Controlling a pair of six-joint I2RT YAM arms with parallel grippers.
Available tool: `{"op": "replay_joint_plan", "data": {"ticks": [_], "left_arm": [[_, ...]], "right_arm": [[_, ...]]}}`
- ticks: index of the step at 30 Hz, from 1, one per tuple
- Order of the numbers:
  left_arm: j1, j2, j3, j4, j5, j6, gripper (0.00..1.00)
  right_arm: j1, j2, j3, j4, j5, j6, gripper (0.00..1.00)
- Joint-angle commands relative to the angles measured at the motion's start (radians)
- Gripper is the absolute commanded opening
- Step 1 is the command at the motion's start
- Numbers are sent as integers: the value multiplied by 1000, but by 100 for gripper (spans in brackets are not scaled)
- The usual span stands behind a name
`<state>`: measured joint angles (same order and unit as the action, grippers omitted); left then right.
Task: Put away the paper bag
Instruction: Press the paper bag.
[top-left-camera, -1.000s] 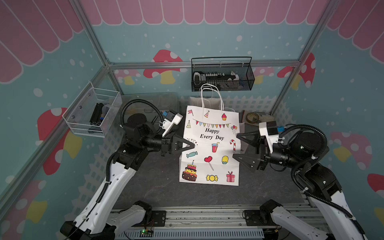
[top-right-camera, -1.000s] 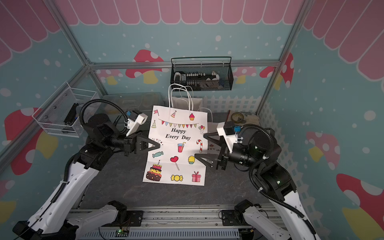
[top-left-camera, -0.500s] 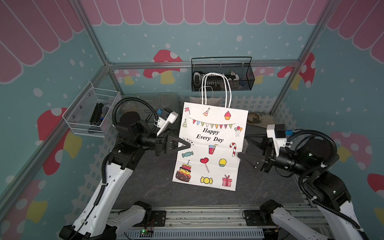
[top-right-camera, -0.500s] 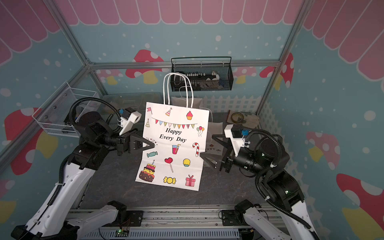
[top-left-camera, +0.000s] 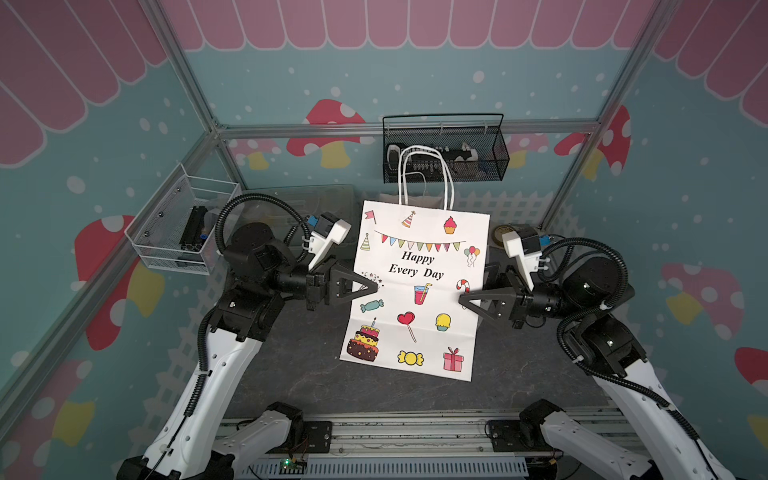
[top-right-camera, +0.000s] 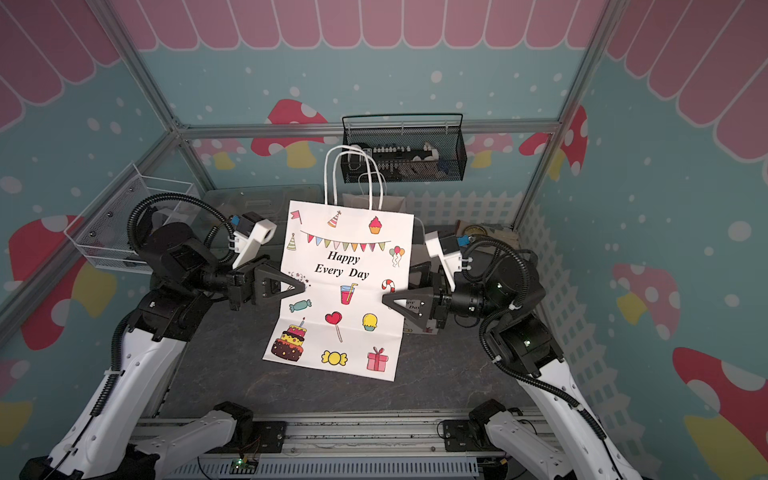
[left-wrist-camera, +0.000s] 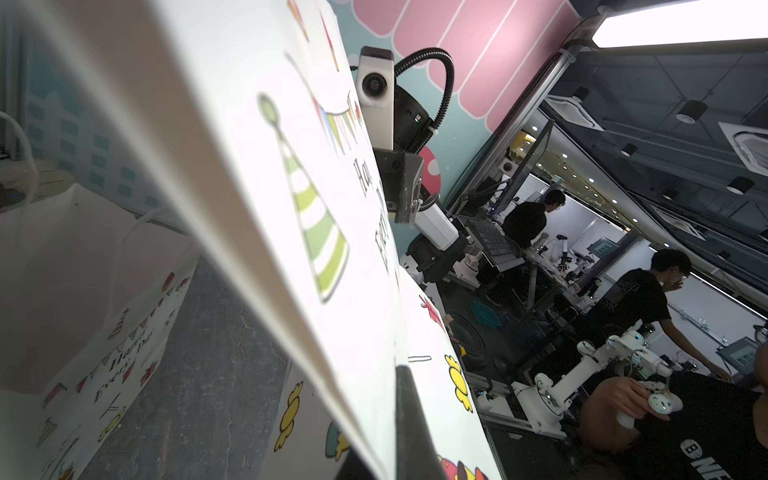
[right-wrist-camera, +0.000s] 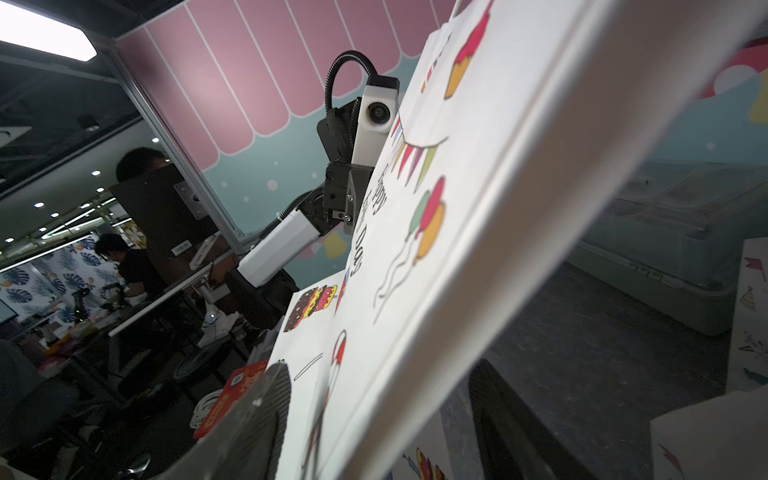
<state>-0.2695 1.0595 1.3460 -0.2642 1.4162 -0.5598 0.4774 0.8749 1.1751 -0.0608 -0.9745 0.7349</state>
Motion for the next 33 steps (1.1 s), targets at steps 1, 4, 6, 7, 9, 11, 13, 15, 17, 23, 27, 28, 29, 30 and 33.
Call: {"op": "replay_joint_plan", "data": {"ticks": [1,4,6,7,9,11,13,15,17,23,27,28,29,30,33], "left_arm": [[26,-13,32,-73,-68,51,0],[27,-14,23,-95,-81,78,0],[27,-19,12,-101,-87,90,0],[27,-22,6,-103,-91,92,0],[28,-31,-3,-104,-95,94,0],[27,-44,-8,-110,-99,99,0],[27,-54,-9,-115,-104,102,3],[26,-63,-8,-123,-105,101,16],[27,-76,-14,-125,-102,97,29],[10,-126,-61,-127,-92,92,59],[-32,-144,-111,-127,-121,105,71],[-43,-146,-122,-126,-133,110,72],[-53,-149,-134,-126,-146,117,72],[-62,-151,-142,-125,-162,121,73],[-87,-149,-157,-125,-206,126,73]], "right_arm": [[0,-11,7,80,-31,40,54],[0,16,11,64,-24,36,39],[0,31,13,62,-15,41,28],[0,36,12,61,-10,41,24],[0,39,19,37,1,27,15],[0,35,31,-9,15,-3,10],[0,30,38,-48,27,-22,4],[0,25,40,-65,33,-28,0],[0,23,44,-80,34,-33,0],[0,34,68,-85,14,-37,0],[0,54,84,-80,-7,-42,0],[0,57,84,-75,-11,-40,0],[0,61,84,-68,-16,-38,0],[0,65,84,-62,-19,-36,0],[0,82,85,-53,-22,-39,0]]}}
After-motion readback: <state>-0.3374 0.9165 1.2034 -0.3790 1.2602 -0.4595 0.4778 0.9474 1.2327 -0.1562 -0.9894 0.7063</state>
